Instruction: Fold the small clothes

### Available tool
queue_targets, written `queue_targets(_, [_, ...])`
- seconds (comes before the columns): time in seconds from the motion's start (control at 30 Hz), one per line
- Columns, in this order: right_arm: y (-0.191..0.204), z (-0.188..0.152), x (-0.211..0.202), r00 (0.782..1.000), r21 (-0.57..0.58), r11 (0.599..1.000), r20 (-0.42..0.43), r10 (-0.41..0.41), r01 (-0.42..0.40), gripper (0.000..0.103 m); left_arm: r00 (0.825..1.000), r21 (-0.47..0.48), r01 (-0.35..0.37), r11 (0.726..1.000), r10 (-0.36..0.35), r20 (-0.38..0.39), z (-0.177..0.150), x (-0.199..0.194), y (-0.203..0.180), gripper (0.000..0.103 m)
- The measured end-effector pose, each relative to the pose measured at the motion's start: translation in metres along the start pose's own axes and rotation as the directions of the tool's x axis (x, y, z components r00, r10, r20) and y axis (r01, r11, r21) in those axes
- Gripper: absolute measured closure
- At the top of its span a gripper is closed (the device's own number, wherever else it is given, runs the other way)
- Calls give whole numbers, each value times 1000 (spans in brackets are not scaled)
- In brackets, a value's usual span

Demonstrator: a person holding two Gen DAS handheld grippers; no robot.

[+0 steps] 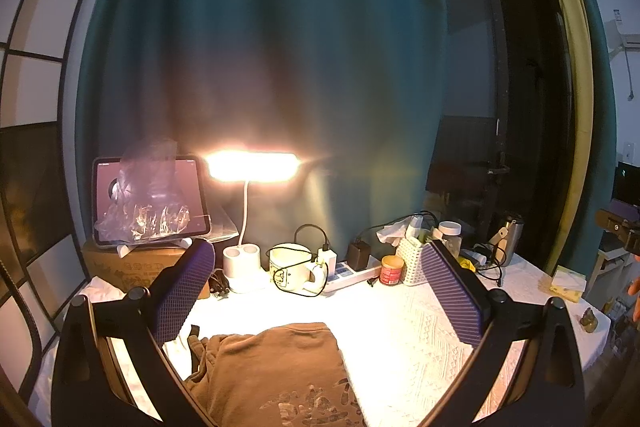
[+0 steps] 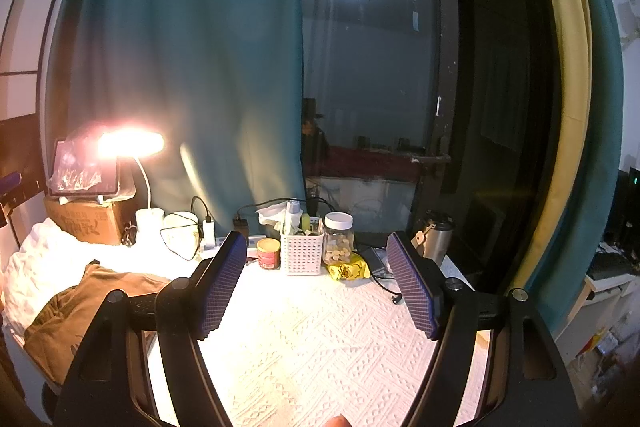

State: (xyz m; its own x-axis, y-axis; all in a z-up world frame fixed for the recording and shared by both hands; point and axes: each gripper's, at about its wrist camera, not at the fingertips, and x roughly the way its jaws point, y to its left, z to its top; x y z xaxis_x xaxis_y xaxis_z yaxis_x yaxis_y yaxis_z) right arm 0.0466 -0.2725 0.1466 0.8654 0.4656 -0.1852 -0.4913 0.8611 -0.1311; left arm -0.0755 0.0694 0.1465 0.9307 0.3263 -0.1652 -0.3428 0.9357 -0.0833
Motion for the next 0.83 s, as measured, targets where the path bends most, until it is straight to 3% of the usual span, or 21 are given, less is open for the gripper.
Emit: queue_targets(0.83, [-3, -2, 0, 1000, 8, 1000, -6, -8, 8, 27, 1000, 10, 5, 1000, -5, 6, -1, 3, -1, 1])
